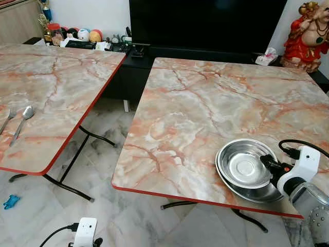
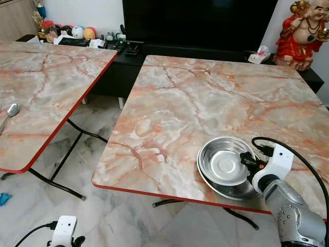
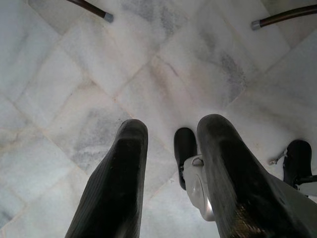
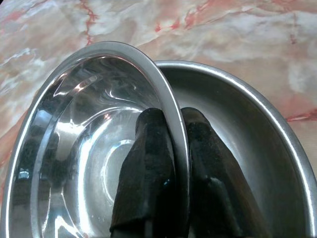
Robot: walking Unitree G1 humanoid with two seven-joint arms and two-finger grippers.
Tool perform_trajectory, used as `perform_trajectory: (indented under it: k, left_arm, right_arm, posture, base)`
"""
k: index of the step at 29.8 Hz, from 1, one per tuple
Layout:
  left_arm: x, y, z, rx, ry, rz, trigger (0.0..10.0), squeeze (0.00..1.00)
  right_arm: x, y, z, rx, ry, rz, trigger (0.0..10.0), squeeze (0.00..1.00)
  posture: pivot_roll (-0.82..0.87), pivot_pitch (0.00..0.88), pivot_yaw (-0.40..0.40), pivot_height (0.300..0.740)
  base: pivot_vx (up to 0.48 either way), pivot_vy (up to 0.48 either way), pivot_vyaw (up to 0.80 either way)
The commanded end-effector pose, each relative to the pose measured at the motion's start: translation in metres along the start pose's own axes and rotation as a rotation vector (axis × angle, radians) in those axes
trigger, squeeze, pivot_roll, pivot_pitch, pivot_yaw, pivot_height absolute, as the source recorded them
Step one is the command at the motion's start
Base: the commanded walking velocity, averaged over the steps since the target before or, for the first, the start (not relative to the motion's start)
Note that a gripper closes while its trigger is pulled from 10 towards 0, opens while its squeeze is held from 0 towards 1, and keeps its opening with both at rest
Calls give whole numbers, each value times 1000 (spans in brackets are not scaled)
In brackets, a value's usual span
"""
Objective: Setting the table
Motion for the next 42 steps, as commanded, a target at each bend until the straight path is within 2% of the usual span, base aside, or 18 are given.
perform_trajectory:
  k: [1, 10, 11, 13, 14, 15, 16, 17, 30, 31, 32, 36, 37, 42]
  left_arm:
    - [-2, -5, 1, -23, 2, -5, 10000, 0]
    - [-3, -4, 1, -23, 3, -8, 10000, 0]
    - [-3, -4, 1, -23, 3, -9, 10000, 0]
    - [-3, -4, 1, -23, 2, -9, 10000, 0]
    - [-3, -4, 1, -23, 2, -9, 10000, 0]
    - [-2, -4, 1, -23, 1, -9, 10000, 0]
    - [-2, -4, 1, -23, 1, -10, 10000, 0]
    - [-2, -4, 1, -23, 1, -9, 10000, 0]
    - [-1, -2, 0, -16, 0, -8, 10000, 0]
    - [0, -1, 0, -14, -1, -8, 10000, 0]
    - [0, -1, 0, -14, -1, -9, 10000, 0]
    - [0, -1, 0, -12, -2, -10, 10000, 0]
    - [1, -1, 0, -11, -3, -10, 10000, 0]
    - [0, 0, 0, -10, -2, -10, 10000, 0]
  right_arm:
    - [6, -1, 0, 2, -29, -11, 10000, 0]
    - [10, -7, 2, -11, -46, -13, 10000, 0]
    - [10, -7, 2, -12, -43, -14, 10000, 788]
    - [10, -7, 2, -13, -43, -13, 10000, 788]
    - [10, -8, 2, -14, -46, -10, 10000, 714]
    - [10, -7, 1, -14, -47, -9, 10000, 447]
    - [10, -7, 1, -13, -47, -8, 10000, 447]
    - [10, -7, 1, -13, -48, -8, 10000, 0]
    - [10, -6, 0, -14, -46, 4, 10000, 0]
    - [9, -6, 0, -16, -39, 3, 10000, 612]
    - [8, -7, 0, -17, -35, 4, 10000, 1000]
    - [8, -7, 0, -17, -40, 7, 10000, 1000]
    - [9, -7, -1, -18, -45, 11, 10000, 0]
    - [8, -6, -1, -18, -44, 13, 10000, 0]
  posture:
    - [28, 17, -30, 740]
    - [28, 21, -25, 740]
    - [29, 21, -25, 740]
    - [28, 21, -24, 740]
    - [29, 21, -25, 740]
    - [29, 21, -25, 740]
    - [29, 21, -25, 740]
    - [29, 21, -25, 740]
    - [29, 21, -28, 740]
    - [30, 21, -29, 740]
    - [30, 21, -29, 740]
    - [30, 22, -27, 740]
    - [32, 22, -27, 740]
    - [32, 23, -29, 740]
  base:
    - [0, 0, 0]
    - [0, 0, 0]
    - [0, 0, 0]
    - [0, 0, 0]
    - [0, 0, 0]
    - [0, 0, 0]
    - [0, 0, 0]
    - [0, 0, 0]
    - [0, 0, 0]
    - [0, 0, 0]
    - [0, 0, 0]
    - [0, 0, 0]
    - [0, 0, 0]
    - [0, 0, 0]
Point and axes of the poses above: a point about 5 cm out from each wrist's last joint towards the gripper, its own z axis pointing back from the gripper into the wrist, its own y axis along the axis of the wrist's last joint, x = y × z, the point moved 2 cm from there along -z, pointing out of the wrist towards the gripper, and after that the axes turned 10 degrees about z, right-handed, at the moved point
